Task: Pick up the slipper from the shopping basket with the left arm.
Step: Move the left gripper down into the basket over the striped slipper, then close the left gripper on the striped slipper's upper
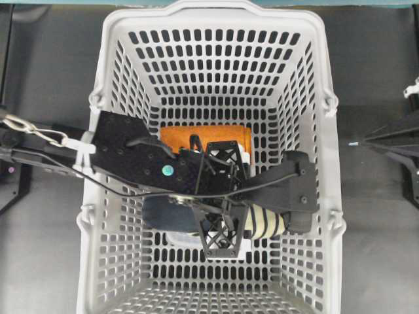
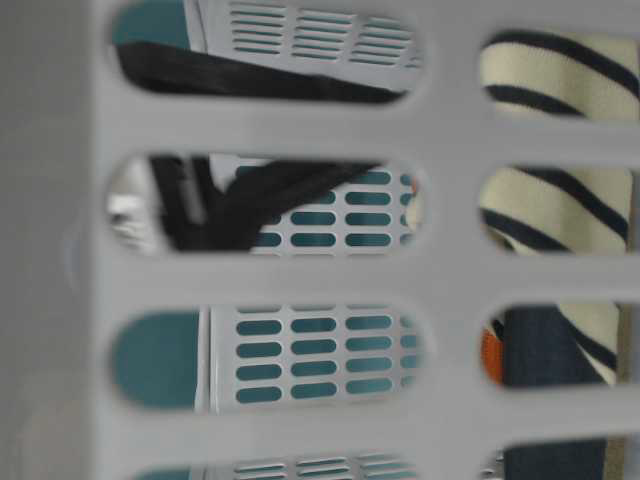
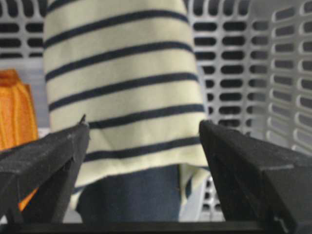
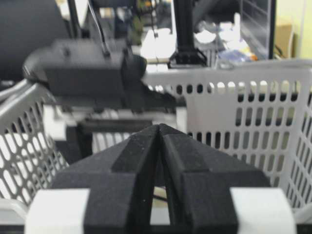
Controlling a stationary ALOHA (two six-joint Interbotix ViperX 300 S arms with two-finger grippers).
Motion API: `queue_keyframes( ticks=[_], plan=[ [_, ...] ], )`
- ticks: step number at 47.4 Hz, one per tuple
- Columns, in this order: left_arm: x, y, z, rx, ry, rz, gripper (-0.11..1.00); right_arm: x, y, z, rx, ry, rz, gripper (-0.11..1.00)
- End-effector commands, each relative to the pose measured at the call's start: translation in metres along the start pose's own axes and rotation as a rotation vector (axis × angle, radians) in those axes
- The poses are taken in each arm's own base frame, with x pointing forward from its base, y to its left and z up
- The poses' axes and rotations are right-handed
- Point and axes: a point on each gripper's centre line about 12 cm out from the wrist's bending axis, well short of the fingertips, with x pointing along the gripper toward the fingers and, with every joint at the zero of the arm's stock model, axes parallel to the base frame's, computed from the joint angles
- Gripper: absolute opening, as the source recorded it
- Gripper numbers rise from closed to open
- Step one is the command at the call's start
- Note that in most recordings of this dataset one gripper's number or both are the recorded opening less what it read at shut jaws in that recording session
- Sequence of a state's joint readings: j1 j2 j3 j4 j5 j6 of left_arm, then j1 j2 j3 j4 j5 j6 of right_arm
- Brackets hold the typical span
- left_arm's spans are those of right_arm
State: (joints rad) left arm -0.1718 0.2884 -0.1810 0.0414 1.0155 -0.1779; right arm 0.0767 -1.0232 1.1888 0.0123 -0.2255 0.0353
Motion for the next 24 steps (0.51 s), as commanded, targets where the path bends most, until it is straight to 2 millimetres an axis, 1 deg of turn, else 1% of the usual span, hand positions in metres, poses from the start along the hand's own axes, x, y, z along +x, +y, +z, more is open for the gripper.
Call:
queue_keyframes(
  ticks=[1, 8, 13, 20, 23, 24],
  plan=[
    [0.002, 0.002, -0.002, -0.002, 0.004, 0.004, 0.91, -0.001, 0.002, 0.006, 0.005, -0.022, 0.012, 0.0],
    [0.017, 0.007, -0.011, -0.008, 0.036, 0.012, 0.91, -0.004, 0.007, 0.011, 0.008, -0.046, 0.039, 0.0],
    [0.026, 0.009, -0.018, -0.011, 0.045, 0.014, 0.91, -0.005, 0.011, 0.01, 0.011, -0.043, 0.059, 0.0],
    [0.033, 0.011, -0.026, -0.015, 0.048, 0.015, 0.91, -0.004, 0.013, 0.009, 0.011, -0.035, 0.068, 0.0],
    [0.035, 0.012, -0.029, -0.015, 0.048, 0.017, 0.88, -0.004, 0.013, 0.008, 0.011, -0.035, 0.068, 0.0],
    [0.036, 0.013, -0.03, -0.017, 0.049, 0.016, 0.85, -0.004, 0.013, 0.009, 0.011, -0.035, 0.068, 0.0]
  ],
)
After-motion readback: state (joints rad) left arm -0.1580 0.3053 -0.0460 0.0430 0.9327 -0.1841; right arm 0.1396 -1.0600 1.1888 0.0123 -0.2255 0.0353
